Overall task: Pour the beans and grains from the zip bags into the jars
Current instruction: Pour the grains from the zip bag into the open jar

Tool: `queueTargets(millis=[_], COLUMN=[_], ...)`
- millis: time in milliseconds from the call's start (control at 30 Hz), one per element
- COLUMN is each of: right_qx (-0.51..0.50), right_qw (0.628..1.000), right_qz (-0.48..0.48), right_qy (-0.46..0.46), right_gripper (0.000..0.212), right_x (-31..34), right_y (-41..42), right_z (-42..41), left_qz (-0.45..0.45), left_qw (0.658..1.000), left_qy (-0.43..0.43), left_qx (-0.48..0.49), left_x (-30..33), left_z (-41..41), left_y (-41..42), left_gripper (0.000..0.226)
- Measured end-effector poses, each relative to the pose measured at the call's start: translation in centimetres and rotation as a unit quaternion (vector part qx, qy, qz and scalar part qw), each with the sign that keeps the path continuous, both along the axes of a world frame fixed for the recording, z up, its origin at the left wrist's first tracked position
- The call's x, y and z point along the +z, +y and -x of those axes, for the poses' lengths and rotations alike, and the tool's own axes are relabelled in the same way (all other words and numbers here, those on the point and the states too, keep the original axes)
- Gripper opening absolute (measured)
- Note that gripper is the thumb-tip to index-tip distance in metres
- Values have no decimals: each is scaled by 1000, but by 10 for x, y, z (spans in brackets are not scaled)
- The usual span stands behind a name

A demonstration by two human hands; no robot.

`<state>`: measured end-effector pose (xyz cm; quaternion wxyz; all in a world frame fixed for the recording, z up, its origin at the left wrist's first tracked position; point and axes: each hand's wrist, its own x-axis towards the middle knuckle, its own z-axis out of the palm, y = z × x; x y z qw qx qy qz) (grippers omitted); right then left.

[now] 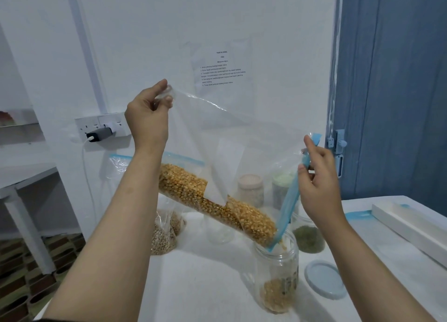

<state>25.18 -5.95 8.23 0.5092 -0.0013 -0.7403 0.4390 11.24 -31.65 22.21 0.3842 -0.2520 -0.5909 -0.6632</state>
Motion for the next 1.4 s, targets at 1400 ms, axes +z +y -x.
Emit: queueTargets(millis=[1400], right_qx=[-7], right_qw=[1000], right_qz=[-4], right_qy=[-10], right_gripper=[55], right_x=[-9], right_y=[6], right_z=[-6], left_qz=[38], left_qw=[998], left_qy=[32], left_qx=[34], left_x=[-10], left_z=[-4], left_y=[3], left_gripper=[20])
